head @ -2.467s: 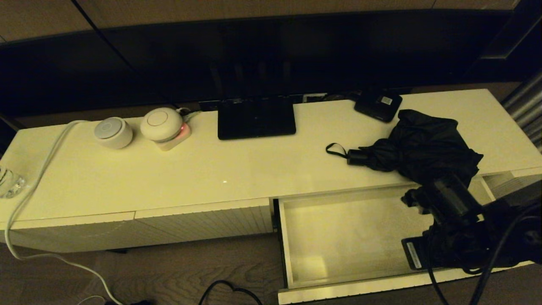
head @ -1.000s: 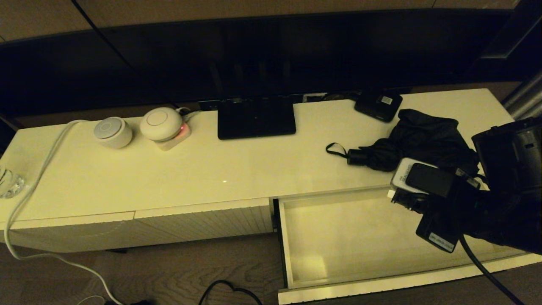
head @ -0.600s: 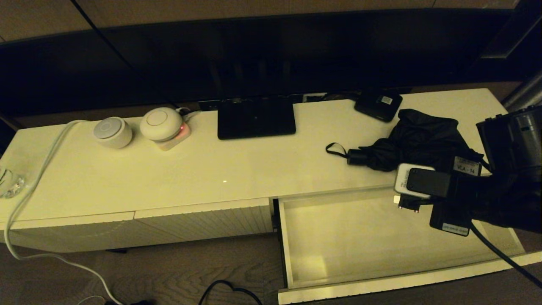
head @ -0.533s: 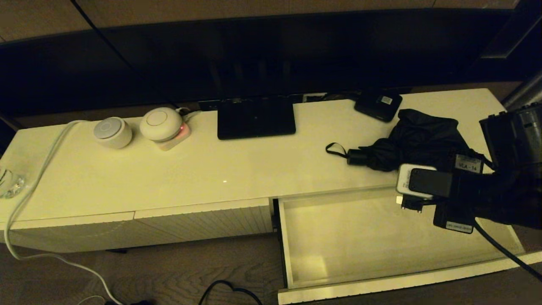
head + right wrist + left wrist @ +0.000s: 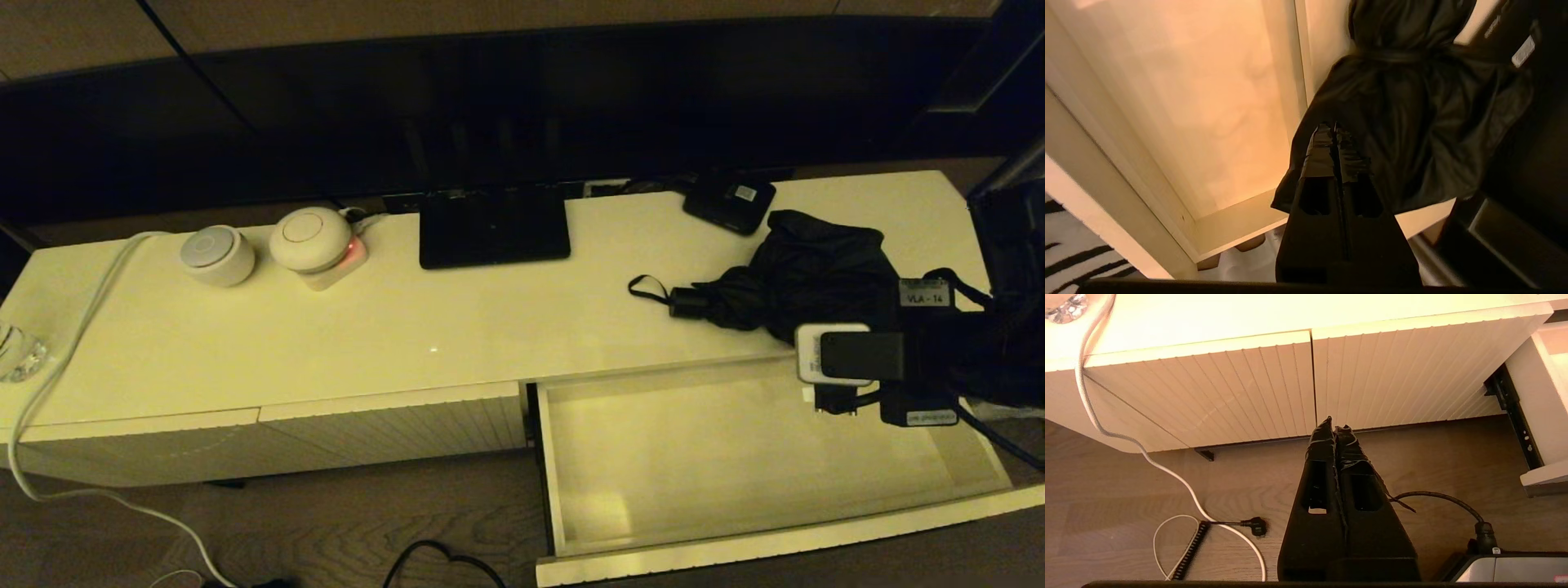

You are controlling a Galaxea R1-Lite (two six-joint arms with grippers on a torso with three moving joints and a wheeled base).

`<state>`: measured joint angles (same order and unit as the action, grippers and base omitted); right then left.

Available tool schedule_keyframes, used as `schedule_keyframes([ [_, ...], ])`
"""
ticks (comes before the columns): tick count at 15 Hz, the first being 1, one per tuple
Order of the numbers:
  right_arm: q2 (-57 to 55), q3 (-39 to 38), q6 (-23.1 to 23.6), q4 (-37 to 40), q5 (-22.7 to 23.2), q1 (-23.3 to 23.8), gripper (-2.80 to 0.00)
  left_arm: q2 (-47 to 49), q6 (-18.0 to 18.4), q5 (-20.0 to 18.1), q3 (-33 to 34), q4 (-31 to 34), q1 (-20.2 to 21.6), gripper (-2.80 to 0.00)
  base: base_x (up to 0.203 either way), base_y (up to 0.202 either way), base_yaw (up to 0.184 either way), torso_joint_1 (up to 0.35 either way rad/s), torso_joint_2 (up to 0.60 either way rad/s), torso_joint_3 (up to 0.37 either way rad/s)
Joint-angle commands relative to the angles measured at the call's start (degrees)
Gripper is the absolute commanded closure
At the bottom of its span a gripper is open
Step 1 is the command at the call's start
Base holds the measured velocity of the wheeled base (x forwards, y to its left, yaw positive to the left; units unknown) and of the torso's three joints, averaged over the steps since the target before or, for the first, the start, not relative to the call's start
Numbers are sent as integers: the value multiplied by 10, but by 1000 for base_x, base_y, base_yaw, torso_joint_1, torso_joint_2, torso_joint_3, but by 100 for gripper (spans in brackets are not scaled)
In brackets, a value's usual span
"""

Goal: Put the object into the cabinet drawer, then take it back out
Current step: Put the umbrella in the drawer

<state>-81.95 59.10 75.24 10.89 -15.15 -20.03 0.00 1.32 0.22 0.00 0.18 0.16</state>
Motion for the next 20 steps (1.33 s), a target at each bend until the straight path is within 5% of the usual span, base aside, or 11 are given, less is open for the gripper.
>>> schedule_keyframes([
  [1, -3, 13, 4, 17, 5, -1, -280, 0, 0, 0, 2, 0, 0, 0, 0, 0, 0, 0, 0, 0],
  [11, -46, 23, 23, 7, 25, -10, -280, 0, 0, 0, 2, 0, 0, 0, 0, 0, 0, 0, 0, 0],
  [20, -128, 109, 44, -19, 22, 6, -280, 0, 0, 0, 2, 0, 0, 0, 0, 0, 0, 0, 0, 0],
])
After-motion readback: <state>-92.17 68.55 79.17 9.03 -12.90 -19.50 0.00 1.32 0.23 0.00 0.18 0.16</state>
